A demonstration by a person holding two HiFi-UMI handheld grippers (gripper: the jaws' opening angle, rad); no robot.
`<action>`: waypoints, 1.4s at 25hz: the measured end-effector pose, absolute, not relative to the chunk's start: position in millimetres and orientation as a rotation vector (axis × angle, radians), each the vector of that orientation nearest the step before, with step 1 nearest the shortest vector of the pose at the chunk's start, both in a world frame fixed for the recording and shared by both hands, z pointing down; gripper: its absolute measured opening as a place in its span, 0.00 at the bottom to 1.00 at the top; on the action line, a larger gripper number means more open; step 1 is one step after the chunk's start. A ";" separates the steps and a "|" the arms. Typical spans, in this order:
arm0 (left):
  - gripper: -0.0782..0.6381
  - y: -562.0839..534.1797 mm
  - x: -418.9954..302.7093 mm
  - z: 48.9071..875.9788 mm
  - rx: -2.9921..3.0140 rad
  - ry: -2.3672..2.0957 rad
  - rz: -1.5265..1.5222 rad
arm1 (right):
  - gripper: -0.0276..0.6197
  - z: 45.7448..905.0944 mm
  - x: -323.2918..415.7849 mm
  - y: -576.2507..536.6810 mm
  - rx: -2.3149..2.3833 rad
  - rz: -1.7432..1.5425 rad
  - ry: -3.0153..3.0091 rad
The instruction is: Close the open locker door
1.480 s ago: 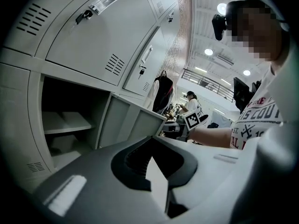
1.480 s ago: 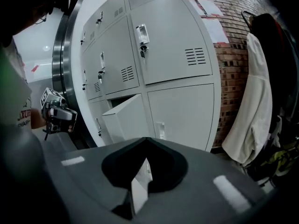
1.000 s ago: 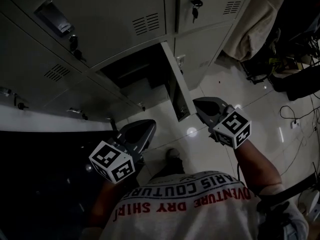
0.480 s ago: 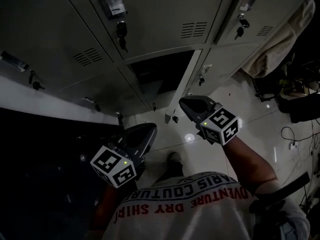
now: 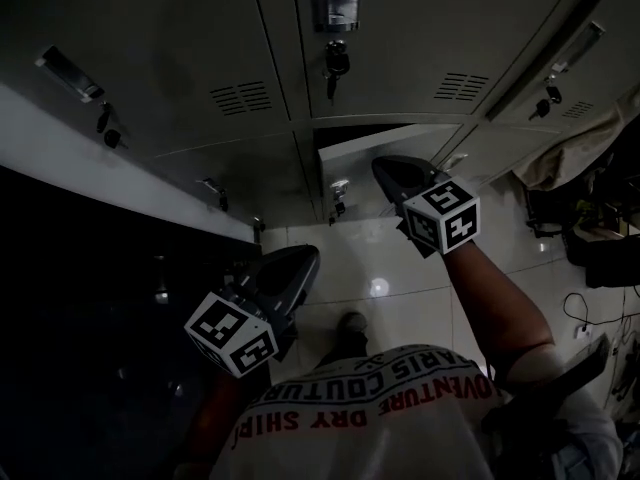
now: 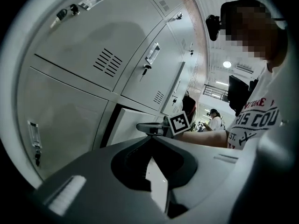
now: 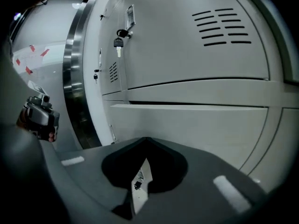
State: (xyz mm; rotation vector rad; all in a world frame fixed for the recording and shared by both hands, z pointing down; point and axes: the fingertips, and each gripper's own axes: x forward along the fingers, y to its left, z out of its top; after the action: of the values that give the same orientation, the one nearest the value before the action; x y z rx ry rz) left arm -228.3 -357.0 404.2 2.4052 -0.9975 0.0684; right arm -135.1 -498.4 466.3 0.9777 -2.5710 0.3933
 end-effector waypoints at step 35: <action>0.12 -273.1 -168.4 382.8 2.480 -0.961 0.050 | 0.04 420.1 -95.2 -293.8 0.529 0.581 -2.666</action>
State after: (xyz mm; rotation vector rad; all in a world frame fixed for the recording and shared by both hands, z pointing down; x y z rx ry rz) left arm -168.4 -273.1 382.8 2.4802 -0.9613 0.0496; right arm -95.2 -293.8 420.1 0.5285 -2.6659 0.5808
